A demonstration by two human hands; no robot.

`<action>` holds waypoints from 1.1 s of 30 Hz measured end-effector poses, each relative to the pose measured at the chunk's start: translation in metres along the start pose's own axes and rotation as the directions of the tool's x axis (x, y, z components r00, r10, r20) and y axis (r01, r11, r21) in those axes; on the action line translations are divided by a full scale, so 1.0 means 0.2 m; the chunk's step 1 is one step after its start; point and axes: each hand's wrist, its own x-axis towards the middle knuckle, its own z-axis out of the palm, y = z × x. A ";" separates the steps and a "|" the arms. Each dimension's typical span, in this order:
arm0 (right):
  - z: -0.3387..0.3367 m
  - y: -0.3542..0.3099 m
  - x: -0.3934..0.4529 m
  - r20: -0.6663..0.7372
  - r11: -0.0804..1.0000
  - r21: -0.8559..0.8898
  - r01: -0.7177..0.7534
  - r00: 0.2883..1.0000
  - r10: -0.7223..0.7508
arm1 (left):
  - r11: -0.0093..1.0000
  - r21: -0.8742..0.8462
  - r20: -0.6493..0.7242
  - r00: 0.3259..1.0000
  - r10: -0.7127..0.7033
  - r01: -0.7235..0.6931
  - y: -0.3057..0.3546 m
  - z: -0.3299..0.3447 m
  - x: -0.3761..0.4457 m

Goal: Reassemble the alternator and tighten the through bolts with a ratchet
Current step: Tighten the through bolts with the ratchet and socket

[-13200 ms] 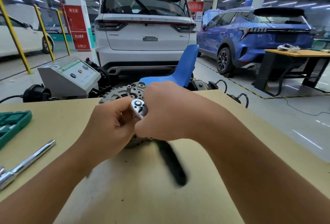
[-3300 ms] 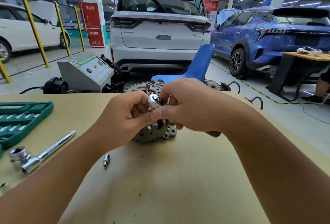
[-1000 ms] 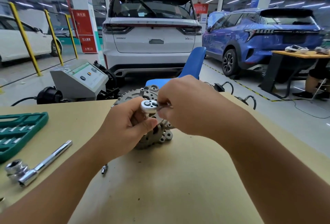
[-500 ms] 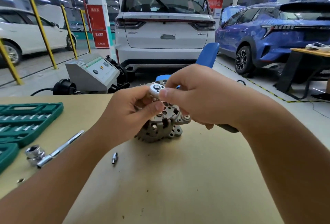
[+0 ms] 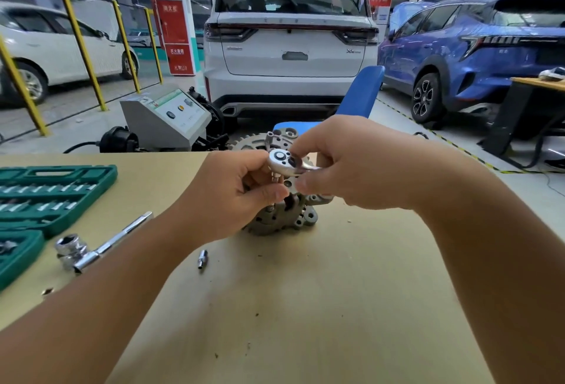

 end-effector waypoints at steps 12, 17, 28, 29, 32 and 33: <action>0.09 -0.04 0.03 -0.270 0.973 -0.221 0.072 0.954 -0.132 | 0.996 -0.089 -0.064 0.998 0.010 -0.016 0.00 0.01 -0.02; 0.11 -0.04 0.05 -0.283 0.958 -0.282 0.049 0.950 -0.132 | 0.999 -0.036 -0.033 0.999 0.015 -0.016 -0.01 0.02 -0.01; 0.05 -0.09 -0.01 -0.123 0.945 -0.327 0.028 0.990 -0.071 | 0.998 -0.033 0.041 0.997 0.063 -0.061 -0.01 0.00 -0.01; 0.06 -0.10 -0.01 -0.108 0.960 -0.279 0.017 0.993 -0.049 | 0.997 -0.039 0.030 0.997 0.068 -0.067 -0.01 0.00 -0.01; 0.07 -0.11 -0.01 -0.068 0.993 -0.116 -0.013 0.998 0.005 | 0.994 -0.061 0.029 0.995 0.091 -0.089 0.00 0.02 -0.01; 0.07 -0.11 -0.02 -0.064 0.992 -0.124 -0.016 0.998 0.008 | 0.994 -0.067 0.038 0.996 0.086 -0.083 0.00 0.02 -0.01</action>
